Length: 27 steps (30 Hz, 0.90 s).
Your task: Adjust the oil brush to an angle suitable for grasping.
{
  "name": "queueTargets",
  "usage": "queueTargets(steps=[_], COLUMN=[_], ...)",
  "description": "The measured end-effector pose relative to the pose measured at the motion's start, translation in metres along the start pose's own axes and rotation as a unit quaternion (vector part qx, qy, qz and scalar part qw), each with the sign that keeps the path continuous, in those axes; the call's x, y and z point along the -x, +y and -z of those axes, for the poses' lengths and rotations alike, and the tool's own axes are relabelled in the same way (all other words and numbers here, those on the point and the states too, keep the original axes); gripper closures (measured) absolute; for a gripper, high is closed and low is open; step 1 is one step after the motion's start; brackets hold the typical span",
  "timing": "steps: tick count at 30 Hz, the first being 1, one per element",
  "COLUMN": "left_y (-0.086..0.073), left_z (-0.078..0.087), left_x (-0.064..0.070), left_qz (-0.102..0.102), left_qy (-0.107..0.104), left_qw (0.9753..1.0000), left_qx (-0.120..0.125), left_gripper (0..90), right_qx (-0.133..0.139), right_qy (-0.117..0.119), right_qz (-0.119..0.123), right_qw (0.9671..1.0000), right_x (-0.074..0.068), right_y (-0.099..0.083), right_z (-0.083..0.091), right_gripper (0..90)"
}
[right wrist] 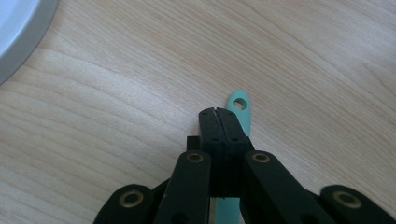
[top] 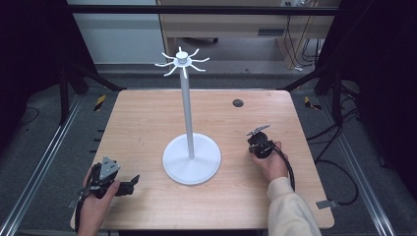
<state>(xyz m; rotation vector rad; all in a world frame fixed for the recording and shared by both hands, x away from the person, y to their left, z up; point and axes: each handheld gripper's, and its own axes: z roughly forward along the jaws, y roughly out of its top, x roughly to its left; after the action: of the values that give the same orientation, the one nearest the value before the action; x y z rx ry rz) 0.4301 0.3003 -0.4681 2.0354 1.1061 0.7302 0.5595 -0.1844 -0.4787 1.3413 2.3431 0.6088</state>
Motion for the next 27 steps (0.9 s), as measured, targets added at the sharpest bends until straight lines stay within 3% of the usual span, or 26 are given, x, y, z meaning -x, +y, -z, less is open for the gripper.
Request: queueTargets(steps=[3, 10, 13, 19, 27], left_y=[0.0, 0.0, 0.0, 0.0, -0.001], left_z=[0.0, 0.0, 0.0, 0.0, 0.0], left_x=[0.0, 0.0, 0.0, 0.001, 0.0], left_qz=[0.001, -0.001, 0.0, -0.001, -0.002], left_qy=[0.0, -0.002, -0.001, -0.001, -0.001], left_qw=[1.0, 1.0, 1.0, 1.0, 1.0], left_qx=[0.001, -0.002, -0.001, -0.001, -0.003], left_gripper=[2.5, 2.5, 2.5, 2.5, 2.5], right_qx=[-0.003, -0.004, -0.004, 0.024, 0.016], right_qy=[-0.021, -0.035, -0.032, -0.019, -0.01], right_qz=[-0.003, -0.024, -0.027, -0.04, -0.05], right_qw=[0.9998, 0.9991, 0.9991, 0.9987, 0.9986], right_x=[0.003, 0.013, 0.014, 0.016, 0.017], right_y=[-0.001, -0.003, -0.004, -0.01, -0.026], right_z=[0.0, 0.0, 0.002, 0.027, 0.048], right_gripper=[90.0, 90.0, 90.0, 90.0, 90.0])
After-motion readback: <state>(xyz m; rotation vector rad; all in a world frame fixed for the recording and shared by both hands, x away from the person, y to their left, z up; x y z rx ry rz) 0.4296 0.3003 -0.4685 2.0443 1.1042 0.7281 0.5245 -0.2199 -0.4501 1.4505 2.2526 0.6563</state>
